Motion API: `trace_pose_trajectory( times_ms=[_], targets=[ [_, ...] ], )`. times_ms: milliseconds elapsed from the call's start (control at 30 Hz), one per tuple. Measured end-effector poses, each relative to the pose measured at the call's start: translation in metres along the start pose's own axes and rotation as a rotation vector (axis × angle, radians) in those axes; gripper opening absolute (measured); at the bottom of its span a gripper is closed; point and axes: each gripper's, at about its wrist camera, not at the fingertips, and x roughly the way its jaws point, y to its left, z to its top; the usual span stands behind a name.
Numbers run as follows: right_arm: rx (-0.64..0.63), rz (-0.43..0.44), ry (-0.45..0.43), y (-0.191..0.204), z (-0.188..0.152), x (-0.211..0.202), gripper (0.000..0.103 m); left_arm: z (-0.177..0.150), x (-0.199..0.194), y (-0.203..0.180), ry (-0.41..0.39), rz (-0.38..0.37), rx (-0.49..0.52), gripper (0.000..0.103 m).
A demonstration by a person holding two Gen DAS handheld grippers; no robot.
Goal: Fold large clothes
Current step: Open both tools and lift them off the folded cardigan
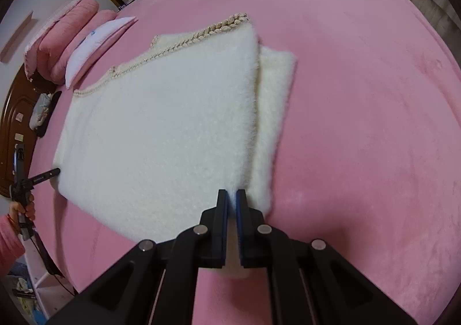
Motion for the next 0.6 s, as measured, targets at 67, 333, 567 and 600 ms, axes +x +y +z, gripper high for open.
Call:
trace_pose_trajectory(
  times_ms=[67, 333, 567, 600],
  targets=[
    [0.03, -0.001, 0.01, -0.001, -0.008, 0.0, 0.004, -0.001, 0.003, -0.001, 0.014, 0.02, 0.01, 0.01],
    [0.004, -0.04, -0.007, 0.011, -0.013, -0.002, 0.005, -0.02, 0.012, 0.013, 0.053, 0.024, -0.052, 0.009],
    [-0.041, -0.199, -0.151, 0.034, -0.01, -0.021, 0.006, -0.04, -0.008, 0.028, -0.039, 0.011, -0.081, 0.019],
    [-0.034, -0.218, -0.207, 0.036, -0.012, -0.03, 0.006, -0.045, -0.018, 0.026, -0.08, 0.034, -0.078, 0.02]
  ],
)
